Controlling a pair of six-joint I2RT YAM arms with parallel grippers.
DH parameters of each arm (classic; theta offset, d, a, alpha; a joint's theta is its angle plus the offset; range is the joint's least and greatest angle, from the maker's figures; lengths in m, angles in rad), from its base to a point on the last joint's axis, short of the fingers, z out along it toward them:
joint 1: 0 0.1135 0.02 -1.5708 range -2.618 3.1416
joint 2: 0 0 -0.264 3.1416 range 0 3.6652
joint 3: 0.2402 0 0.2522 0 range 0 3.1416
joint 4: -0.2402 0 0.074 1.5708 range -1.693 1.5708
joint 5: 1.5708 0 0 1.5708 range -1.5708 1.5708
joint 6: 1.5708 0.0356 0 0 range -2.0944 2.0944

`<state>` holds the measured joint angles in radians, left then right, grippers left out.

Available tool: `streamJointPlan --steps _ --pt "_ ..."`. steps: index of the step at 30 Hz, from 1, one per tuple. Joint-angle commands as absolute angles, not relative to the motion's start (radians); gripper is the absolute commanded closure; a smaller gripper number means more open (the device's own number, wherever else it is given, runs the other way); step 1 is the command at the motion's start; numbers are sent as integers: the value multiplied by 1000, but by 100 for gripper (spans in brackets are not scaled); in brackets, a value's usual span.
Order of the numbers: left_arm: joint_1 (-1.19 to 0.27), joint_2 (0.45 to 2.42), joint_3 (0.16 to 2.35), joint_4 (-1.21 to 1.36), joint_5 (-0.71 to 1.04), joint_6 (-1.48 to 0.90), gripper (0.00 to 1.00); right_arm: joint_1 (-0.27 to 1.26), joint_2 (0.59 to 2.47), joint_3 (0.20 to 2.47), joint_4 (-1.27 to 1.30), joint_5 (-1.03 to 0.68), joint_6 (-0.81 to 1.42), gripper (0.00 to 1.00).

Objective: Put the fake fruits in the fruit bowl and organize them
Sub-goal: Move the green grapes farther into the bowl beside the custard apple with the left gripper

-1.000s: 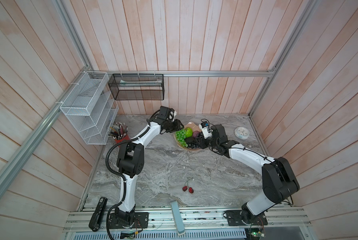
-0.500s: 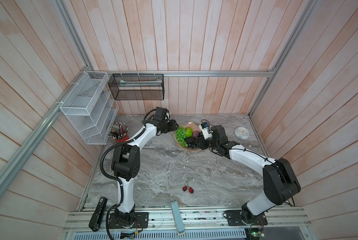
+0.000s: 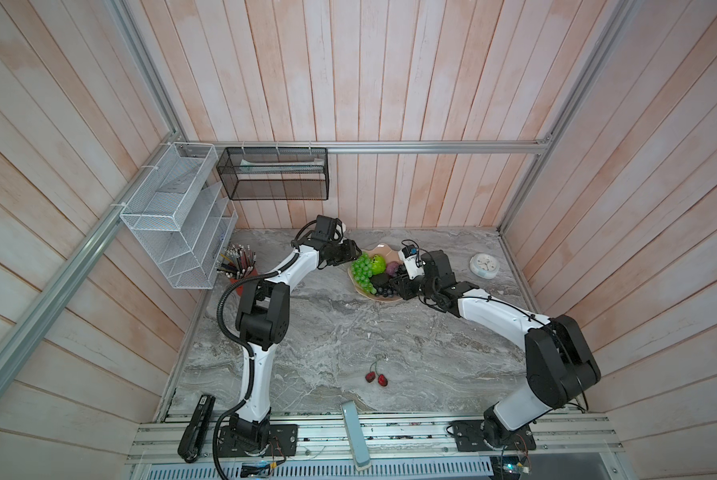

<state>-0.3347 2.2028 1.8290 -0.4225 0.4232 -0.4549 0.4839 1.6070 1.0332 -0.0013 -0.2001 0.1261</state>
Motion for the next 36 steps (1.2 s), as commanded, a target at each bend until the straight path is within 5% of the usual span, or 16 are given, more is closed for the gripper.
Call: streamJointPlan --steps 1,4,16,28,36 --pt "-344 2219 1842 -348 469 -431 56 489 1623 1065 -26 -186 107 60" --pt "-348 2243 1860 -347 477 -423 69 489 1627 1069 -34 -186 104 60" --pt "-379 2296 1908 -359 494 -359 60 489 1629 1067 -42 -188 109 60" --pt "-394 2265 1861 -297 648 -305 67 489 1623 1072 -47 -188 107 60" --pt "-397 2286 1914 -368 617 -291 59 489 1615 1072 -50 -190 110 60"
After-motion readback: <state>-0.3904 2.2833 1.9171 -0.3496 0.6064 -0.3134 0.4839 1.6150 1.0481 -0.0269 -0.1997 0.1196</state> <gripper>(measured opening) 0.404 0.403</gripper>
